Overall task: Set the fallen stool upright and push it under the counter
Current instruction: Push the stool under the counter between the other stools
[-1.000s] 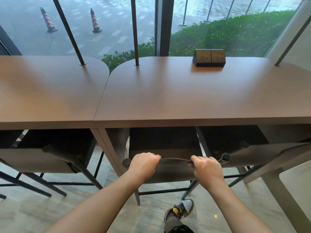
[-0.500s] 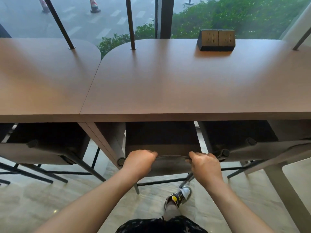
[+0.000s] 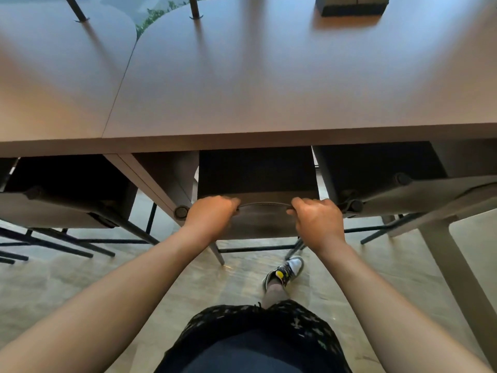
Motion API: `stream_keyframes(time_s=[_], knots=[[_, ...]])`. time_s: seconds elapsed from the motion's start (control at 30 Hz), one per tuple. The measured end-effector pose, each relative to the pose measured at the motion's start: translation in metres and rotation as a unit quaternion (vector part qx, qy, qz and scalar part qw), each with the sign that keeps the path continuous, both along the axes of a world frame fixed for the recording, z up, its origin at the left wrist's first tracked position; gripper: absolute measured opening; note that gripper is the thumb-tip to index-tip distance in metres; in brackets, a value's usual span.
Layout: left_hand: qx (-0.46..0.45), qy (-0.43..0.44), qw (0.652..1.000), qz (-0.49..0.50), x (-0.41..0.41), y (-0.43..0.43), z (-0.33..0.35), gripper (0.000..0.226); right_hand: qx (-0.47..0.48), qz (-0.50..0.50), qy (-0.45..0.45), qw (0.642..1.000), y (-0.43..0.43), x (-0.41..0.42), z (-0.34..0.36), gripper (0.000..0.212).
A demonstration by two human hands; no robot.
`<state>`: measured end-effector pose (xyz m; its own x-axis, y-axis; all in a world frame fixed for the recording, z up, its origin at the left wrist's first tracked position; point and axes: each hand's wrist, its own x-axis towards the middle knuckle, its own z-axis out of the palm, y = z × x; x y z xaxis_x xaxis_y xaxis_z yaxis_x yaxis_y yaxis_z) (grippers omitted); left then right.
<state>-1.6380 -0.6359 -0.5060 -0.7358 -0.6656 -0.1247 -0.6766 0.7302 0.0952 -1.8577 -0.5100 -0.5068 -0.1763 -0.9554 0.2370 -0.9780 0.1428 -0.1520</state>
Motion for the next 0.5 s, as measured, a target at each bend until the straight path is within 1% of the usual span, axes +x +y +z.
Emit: stream_keyframes(time_s=[0.2,0.37,0.5], knots=[[-0.003,-0.004,1.0,-0.003,0.002,-0.005,0.0,0.014,-0.017,0.014,-0.002,1.0,-0.007,-0.001,0.002,0.02],[-0.029,0.002,1.0,-0.002,0.001,-0.011,0.0,0.013,-0.027,0.022,0.0,0.999,-0.018,-0.002,0.0,0.021],[-0.025,0.009,1.0,0.009,-0.001,-0.012,-0.001,0.013,-0.034,0.03,0.001,0.999,-0.021,-0.004,-0.003,0.019]])
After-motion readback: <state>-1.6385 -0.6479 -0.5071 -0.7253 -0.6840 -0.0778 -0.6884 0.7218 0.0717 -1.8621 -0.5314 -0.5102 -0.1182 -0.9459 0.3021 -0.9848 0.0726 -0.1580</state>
